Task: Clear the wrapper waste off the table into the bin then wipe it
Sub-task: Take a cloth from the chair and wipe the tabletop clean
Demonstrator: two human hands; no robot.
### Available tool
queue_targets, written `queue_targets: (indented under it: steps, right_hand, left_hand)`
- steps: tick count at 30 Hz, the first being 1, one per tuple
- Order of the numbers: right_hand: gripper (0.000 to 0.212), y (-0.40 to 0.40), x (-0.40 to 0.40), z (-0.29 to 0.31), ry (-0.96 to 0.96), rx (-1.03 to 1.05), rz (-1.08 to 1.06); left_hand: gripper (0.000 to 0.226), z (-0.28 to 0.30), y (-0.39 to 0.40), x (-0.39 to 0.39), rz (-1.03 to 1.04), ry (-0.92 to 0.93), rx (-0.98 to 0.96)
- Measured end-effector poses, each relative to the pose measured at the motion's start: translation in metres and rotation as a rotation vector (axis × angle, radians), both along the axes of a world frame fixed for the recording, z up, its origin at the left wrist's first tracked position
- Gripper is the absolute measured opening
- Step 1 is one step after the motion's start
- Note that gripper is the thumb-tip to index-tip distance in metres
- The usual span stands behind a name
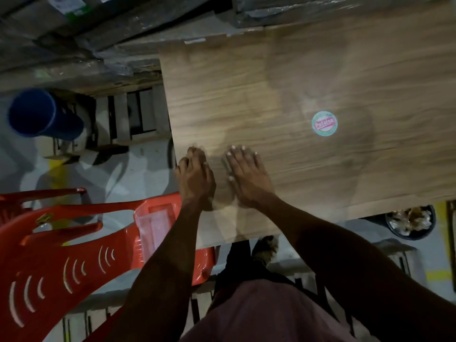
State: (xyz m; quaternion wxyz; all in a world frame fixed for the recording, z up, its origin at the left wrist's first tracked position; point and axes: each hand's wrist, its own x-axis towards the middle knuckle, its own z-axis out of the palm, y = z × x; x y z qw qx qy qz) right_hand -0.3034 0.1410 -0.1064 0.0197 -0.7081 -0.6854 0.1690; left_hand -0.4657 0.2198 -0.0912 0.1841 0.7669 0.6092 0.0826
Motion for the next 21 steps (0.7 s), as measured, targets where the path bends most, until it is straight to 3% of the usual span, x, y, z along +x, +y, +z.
queue_targets:
  steps: [5,7,12,14,18,19,21]
  right_hand:
    - [0.068,0.037,0.015,0.003,-0.025,-0.001,-0.492]
    - [0.068,0.043,0.008,0.001,-0.026,-0.021,-0.449]
    - [0.066,0.045,0.042,-0.001,-0.046,-0.022,-0.019]
    - [0.066,0.054,0.053,0.001,-0.085,-0.029,-0.099]
    - [0.068,0.094,0.038,0.004,-0.050,-0.068,-0.589]
    - [0.069,0.101,0.027,0.005,-0.029,-0.073,-0.610]
    - [0.068,0.108,0.001,0.004,-0.015,-0.067,-0.460]
  left_hand:
    - [0.041,-0.001,0.050,0.019,-0.099,-0.039,0.082]
    - [0.042,-0.008,0.066,0.035,-0.086,-0.078,0.071]
    - [0.046,-0.019,0.075,0.048,-0.050,-0.082,0.033]
    - [0.050,-0.019,0.077,0.047,-0.034,-0.040,0.025]
    - [0.063,-0.017,0.078,0.050,0.019,-0.013,-0.025]
    - [0.063,-0.017,0.078,0.050,0.018,-0.021,-0.034]
    - [0.061,-0.018,0.079,0.047,0.024,-0.037,-0.040]
